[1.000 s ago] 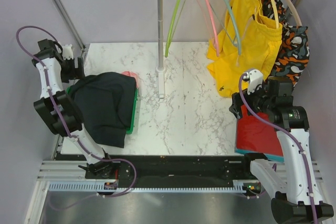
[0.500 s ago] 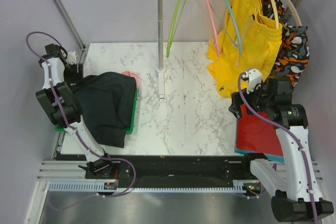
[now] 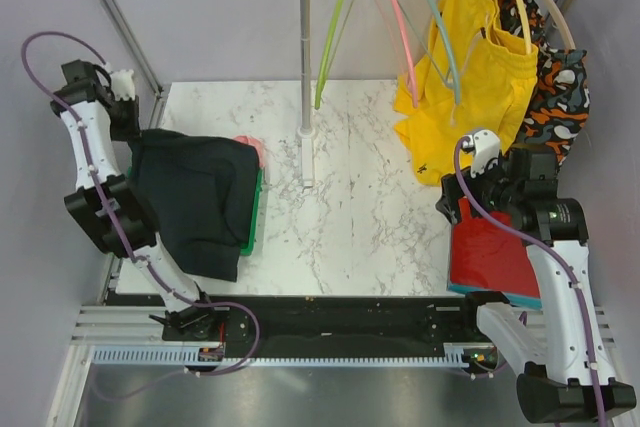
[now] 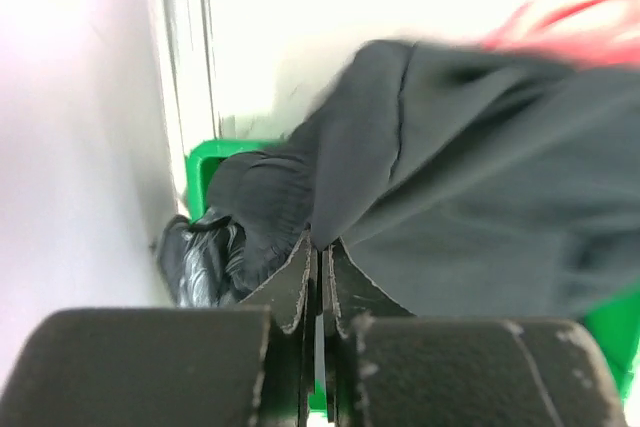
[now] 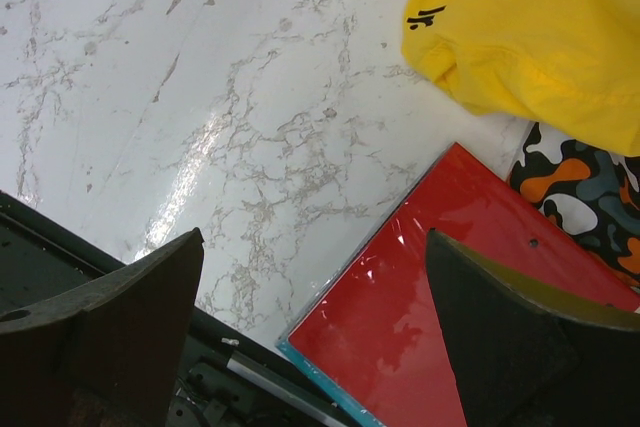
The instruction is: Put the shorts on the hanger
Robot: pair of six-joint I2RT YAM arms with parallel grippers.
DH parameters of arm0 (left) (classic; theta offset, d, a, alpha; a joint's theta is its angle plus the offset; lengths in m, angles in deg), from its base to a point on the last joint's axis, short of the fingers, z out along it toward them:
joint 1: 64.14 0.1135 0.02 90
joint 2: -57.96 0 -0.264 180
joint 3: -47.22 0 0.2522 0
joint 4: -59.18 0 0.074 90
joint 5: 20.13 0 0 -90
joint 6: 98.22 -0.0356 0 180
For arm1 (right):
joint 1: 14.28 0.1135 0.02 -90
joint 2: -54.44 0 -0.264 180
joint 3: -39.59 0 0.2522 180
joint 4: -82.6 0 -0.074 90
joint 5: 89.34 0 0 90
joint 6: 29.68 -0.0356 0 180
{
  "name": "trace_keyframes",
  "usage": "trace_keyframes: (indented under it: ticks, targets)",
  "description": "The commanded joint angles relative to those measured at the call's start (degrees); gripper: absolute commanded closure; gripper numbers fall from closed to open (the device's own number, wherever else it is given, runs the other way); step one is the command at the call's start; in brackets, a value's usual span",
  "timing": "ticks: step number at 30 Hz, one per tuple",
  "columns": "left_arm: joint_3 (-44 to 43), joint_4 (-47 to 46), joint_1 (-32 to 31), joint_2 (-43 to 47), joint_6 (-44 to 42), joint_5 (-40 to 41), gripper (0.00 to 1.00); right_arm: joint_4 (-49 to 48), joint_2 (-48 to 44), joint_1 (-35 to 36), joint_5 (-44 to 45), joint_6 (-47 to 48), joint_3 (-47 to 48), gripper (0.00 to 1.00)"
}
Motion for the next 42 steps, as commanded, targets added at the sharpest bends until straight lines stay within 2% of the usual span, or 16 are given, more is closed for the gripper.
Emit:
trace_keyframes:
  ticks: [1,6,8,15,23,26,28,29,30,32,35,36,38,39,41,42]
  targets:
    - [-10.2,4.9,-4.9,14.9,-1.8,-9.4,0.98,-2.7,0.3,-0.3,-2.0,-0.1,2.5,0.02]
    - [-15.9,5.6,-17.4,24.1,-0.6,-8.3,0.98,-3.3,0.8,-0.3,-2.6,-1.0,3.7,0.02]
    - [-16.8,3.6,-21.1,26.7,1.8,-16.3,0.98,-3.3,0.8,-0.3,-2.7,-1.1,4.5,0.02]
    - [-16.6,-5.6,-30.1,31.9,14.1,-33.4,0.98,-3.3,1.2,-0.3,-2.4,-2.0,5.7,0.02]
    - [-16.9,-13.7,-36.4,31.2,17.6,-44.3,0.98,-3.2,2.3,-0.3,-2.7,-3.1,7.5,0.02]
    - [-13.9,-22.9,-38.3,32.6,21.9,-53.0,0.98,-3.2,2.7,-0.2,-2.9,-3.4,7.5,0.02]
    - [-6.3,-28.3,-38.8,34.1,26.9,-56.2,0.98,-3.3,3.1,-0.3,-3.2,-3.8,7.4,0.02]
    - [-2.6,-32.9,-38.9,35.1,27.0,-61.4,0.98,-3.2,3.2,-0.2,-3.4,-3.8,7.3,0.02]
    - [5.2,-33.4,-38.9,37.2,23.6,-63.7,0.98,-3.2,3.3,-0.3,-3.5,-3.7,7.4,0.02]
    - [13.4,-33.3,-38.6,40.2,18.2,-66.4,0.98,-3.1,3.3,-0.2,-4.0,-3.3,7.3,0.02]
    - [33.1,-30.5,-36.6,45.5,5.1,-67.2,0.96,-2.4,3.2,-0.2,-6.9,-2.2,6.9,0.02]
    - [35.6,-27.9,-35.7,46.3,-3.8,-66.4,0.96,-2.1,3.2,-0.3,-8.0,-1.8,6.6,0.02]
    - [39.3,-21.5,-35.5,46.1,-13.4,-61.3,0.98,-1.6,3.2,-0.3,-11.7,-0.7,5.9,0.02]
    - [39.9,-14.7,-34.9,45.5,-22.7,-59.5,0.98,-1.3,3.2,-0.2,-13.0,0.7,5.2,0.02]
    - [40.9,-6.9,-33.7,43.1,-31.9,-56.4,0.98,-0.9,3.8,-0.3,-15.6,2.2,4.5,0.02]
    - [41.0,1.3,-32.4,42.3,-40.5,-55.6,0.98,-0.8,4.6,-0.3,-16.6,3.4,3.8,0.02]
